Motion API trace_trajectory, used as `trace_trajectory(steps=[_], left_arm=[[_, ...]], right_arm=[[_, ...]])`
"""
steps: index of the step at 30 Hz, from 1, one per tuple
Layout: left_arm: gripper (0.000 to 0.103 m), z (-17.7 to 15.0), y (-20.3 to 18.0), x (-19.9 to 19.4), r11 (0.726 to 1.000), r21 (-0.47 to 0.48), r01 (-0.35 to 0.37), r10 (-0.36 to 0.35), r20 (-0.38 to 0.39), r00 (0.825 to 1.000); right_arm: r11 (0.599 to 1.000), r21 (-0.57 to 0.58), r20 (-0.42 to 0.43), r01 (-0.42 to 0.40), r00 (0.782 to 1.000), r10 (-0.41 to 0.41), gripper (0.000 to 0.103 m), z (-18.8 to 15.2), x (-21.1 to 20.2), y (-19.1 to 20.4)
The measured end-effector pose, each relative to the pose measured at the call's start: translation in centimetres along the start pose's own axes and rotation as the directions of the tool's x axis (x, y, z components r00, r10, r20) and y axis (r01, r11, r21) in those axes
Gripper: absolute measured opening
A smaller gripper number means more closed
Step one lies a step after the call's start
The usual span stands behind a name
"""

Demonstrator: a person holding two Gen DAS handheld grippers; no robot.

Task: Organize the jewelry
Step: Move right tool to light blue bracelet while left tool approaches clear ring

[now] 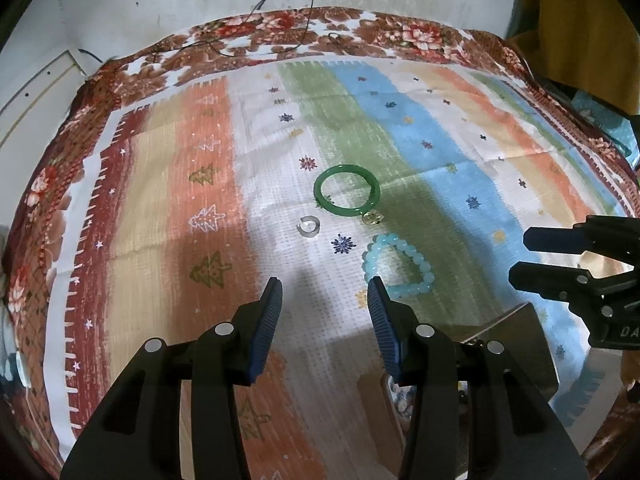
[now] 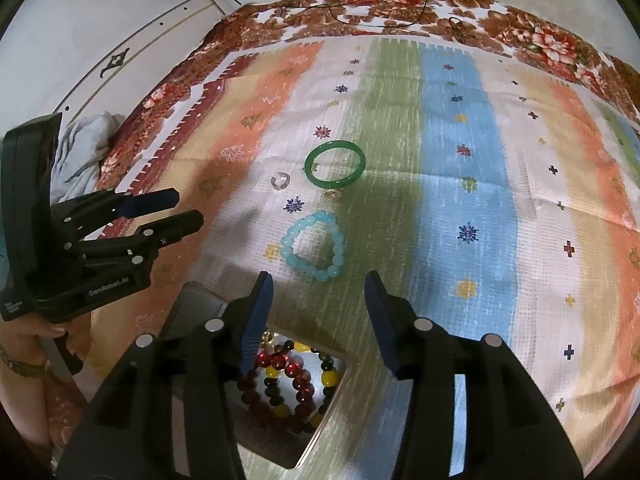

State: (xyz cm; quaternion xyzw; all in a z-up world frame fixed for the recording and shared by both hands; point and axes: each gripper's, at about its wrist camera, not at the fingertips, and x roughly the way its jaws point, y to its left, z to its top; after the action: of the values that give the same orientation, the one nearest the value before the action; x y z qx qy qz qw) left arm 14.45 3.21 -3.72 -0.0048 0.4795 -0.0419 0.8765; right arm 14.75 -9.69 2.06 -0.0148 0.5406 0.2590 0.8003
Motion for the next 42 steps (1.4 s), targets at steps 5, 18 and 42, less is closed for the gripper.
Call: trace_trajectory(steps=[5,18,42], left_arm=[[0.045,0.6,0.1,0.9,1.000,0.009,-0.007,0.007,-0.008,1.000],[0.051,1.7,0.9,2.8,1.000,0.015,-0.022,0.023,-0.034,0.999],[0.054,4.0,2.1,8.2,1.000,-0.018,-0.004,0.002,-0.114,0.994]], right_arm=[[1.000,-0.005,-0.016,0.004,1.000,-0.004,0.051,0.4,0.9,-0.1],[1.000,-0.024,-0.051,0.016,0.999,-0.017,0.055,1.5,3.2,-0.6],[0.999,-0.038,-0.133,0.014,0.991,-0.019,0.064,3.3,7.6,-1.5]])
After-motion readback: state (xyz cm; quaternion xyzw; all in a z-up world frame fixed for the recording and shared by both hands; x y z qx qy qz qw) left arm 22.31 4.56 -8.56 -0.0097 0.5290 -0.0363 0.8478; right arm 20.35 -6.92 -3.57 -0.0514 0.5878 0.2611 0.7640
